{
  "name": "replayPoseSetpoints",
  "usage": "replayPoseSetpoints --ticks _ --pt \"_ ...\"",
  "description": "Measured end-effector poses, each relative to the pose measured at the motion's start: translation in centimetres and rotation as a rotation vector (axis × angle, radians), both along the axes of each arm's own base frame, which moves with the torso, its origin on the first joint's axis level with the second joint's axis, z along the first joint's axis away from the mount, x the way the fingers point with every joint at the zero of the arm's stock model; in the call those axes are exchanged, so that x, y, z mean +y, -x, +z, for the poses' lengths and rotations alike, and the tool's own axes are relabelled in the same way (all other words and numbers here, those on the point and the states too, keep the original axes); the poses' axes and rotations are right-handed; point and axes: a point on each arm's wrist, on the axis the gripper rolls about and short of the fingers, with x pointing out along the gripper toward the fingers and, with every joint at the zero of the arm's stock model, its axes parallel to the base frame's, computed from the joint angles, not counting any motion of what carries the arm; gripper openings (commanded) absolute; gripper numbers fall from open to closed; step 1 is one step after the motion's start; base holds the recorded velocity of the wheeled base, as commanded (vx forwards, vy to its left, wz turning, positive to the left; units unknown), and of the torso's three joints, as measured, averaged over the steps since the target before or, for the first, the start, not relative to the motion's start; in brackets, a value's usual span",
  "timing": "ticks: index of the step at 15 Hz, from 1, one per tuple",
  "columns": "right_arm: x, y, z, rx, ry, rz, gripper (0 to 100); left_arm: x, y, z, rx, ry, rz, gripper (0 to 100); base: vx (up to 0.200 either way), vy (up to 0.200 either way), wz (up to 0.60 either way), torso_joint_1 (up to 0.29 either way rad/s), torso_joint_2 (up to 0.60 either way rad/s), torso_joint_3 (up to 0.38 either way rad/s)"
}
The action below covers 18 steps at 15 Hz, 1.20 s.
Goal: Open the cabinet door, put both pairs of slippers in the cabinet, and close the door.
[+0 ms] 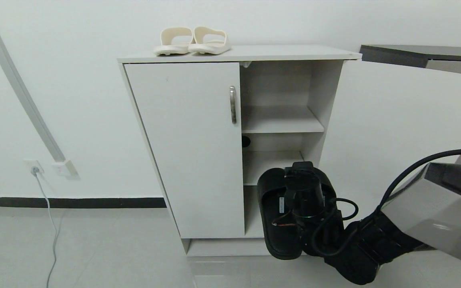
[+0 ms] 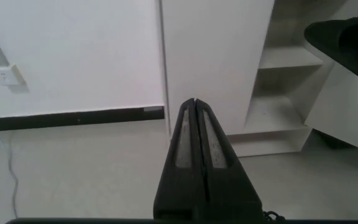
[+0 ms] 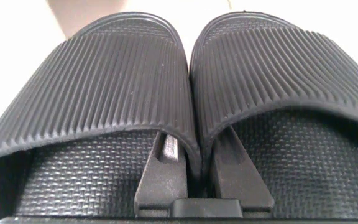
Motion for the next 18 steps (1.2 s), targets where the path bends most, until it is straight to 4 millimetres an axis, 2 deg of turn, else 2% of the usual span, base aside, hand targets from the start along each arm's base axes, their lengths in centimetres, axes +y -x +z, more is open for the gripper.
replayPoseSetpoints --ticks 4,11,18 --pt "1.3 -1.1 -1.3 0.013 -0.011 0.046 0 0.0 0.0 0.0 0.000 0.001 0.000 0 0.000 0.000 0.00 0.000 0.00 0.000" --pt "2.2 -4.0 -2.8 0.017 -0.035 0.086 0 0.0 0.0 0.0 0.001 0.000 0.001 0 0.000 0.000 0.00 0.000 0.00 0.000" --pt "3.0 -6.7 -4.5 0.065 -0.006 0.071 0 0.0 0.0 0.0 0.001 -0.001 0.001 0 0.000 0.000 0.00 0.004 0.00 -0.163"
